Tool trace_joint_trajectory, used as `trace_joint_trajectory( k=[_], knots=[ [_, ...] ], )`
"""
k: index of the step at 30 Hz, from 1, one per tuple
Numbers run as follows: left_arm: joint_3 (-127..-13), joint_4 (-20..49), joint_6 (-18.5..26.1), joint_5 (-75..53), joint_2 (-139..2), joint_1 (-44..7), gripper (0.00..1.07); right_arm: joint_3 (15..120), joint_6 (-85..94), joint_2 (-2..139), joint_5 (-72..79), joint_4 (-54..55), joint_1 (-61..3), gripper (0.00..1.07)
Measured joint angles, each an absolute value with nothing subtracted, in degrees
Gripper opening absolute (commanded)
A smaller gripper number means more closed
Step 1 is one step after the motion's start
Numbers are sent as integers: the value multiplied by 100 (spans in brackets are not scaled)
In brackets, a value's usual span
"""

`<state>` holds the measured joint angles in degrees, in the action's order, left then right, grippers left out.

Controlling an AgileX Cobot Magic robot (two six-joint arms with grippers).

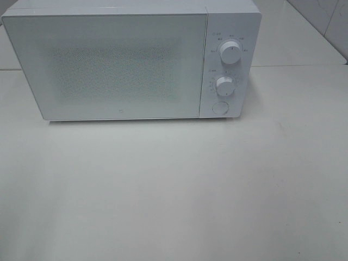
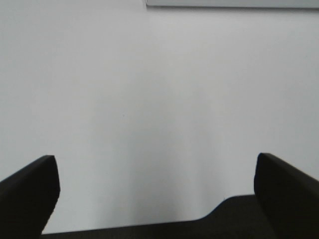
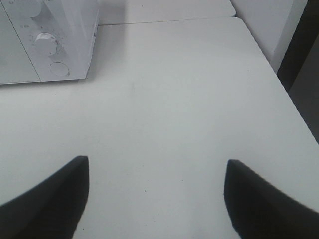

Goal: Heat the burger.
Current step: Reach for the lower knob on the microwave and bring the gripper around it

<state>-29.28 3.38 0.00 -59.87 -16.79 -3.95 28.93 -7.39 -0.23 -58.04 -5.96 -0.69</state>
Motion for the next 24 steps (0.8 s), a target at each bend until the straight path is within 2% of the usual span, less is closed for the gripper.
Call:
trace_joint_trajectory(
  k=[8, 13, 19, 24],
  knots=[
    [-2928, 372, 0, -5970, -653, -384, 98, 2893, -739, -23, -5804, -596, -69, 73],
    [-2928, 378, 0, -5970, -34, -97, 98, 2893, -739, -23, -5804, -596, -69, 73],
    [-2893, 378, 0, -5964, 17, 206, 98, 2893, -739, -23, -5804, -596, -69, 73],
    [-2893, 378, 0, -5964, 17, 206, 98, 2893, -739, -23, -5804, -596, -69, 73]
  ],
)
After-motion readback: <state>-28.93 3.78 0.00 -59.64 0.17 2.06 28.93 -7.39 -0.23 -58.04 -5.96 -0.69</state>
